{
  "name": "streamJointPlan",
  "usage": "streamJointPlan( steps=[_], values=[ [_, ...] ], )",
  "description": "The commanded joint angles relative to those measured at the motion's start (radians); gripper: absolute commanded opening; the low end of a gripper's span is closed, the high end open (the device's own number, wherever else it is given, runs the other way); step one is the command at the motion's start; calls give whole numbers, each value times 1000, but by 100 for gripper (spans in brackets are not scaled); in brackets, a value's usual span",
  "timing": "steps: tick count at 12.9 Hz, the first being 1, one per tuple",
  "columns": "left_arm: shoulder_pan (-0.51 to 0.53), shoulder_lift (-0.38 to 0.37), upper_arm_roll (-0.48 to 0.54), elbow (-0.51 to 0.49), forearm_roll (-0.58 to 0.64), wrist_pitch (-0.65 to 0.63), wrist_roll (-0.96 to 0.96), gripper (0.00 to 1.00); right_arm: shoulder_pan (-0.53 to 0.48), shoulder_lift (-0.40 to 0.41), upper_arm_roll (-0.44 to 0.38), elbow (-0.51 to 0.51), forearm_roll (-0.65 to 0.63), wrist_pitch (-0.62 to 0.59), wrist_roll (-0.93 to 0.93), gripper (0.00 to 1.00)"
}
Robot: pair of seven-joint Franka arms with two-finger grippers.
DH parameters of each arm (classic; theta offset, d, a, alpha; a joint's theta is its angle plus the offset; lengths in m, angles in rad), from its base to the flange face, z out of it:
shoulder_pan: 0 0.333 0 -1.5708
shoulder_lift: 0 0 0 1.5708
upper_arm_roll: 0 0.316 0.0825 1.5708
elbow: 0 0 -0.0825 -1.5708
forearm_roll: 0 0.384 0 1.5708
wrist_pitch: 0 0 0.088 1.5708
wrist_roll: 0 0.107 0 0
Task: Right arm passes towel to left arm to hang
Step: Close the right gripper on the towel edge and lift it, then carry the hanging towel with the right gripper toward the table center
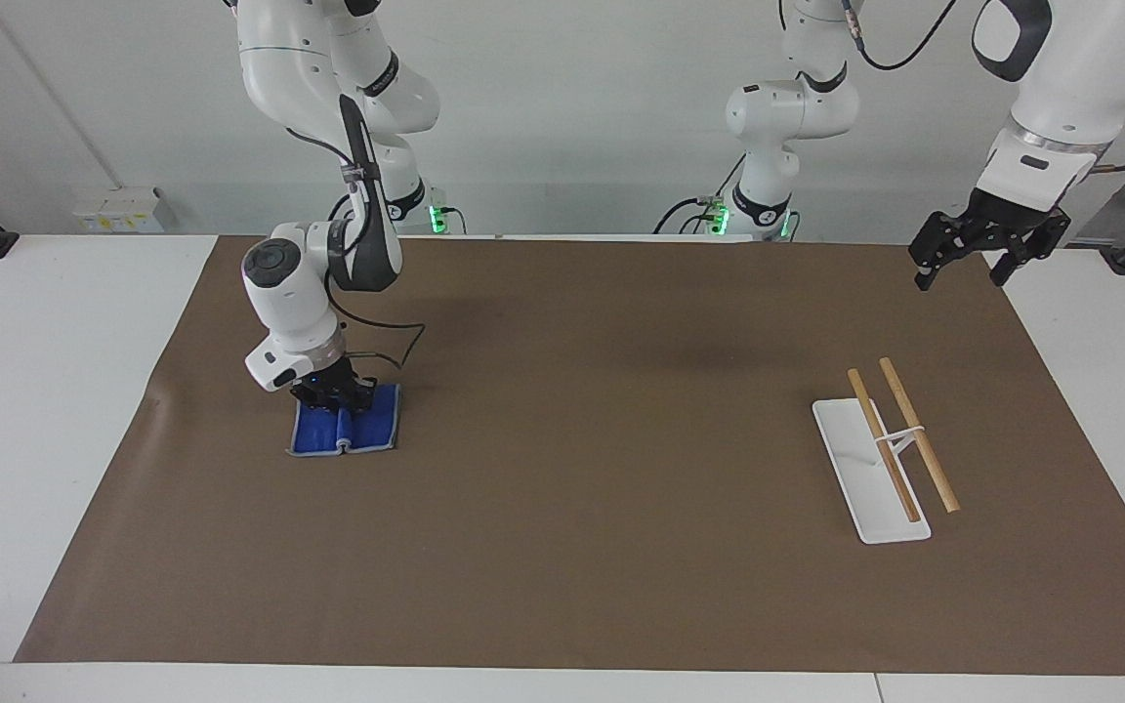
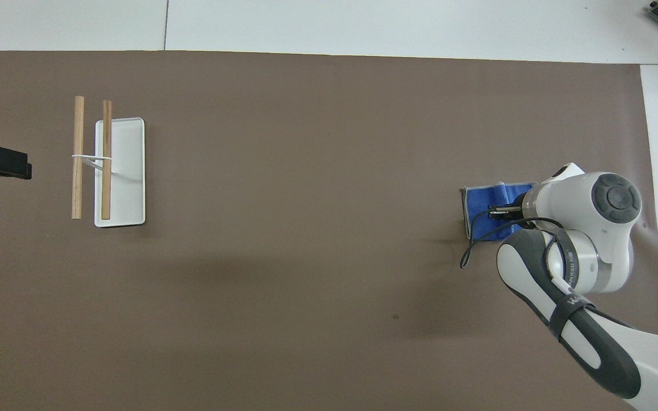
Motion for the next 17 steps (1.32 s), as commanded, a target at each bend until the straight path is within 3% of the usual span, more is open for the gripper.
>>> streamJointPlan(
  steps=[1,2,4,8,17],
  values=[
    [3,-12,2,-15,-12,2,-5,100,1,-33,14,-14,3,8,-6,6],
    [3,-12,2,-15,-12,2,-5,100,15,-52,17,-13,3,5,13,0],
    [3,-12,2,-17,-12,2,-5,100,85,-101,17,-2,6,-29,52,0],
    [3,-12,2,-15,-12,2,-5,100,137,-116,60,134,35,-144,98,0],
    [3,-12,2,-15,-12,2,-5,100,142,-115,191,300,514,-162,224,0]
  ],
)
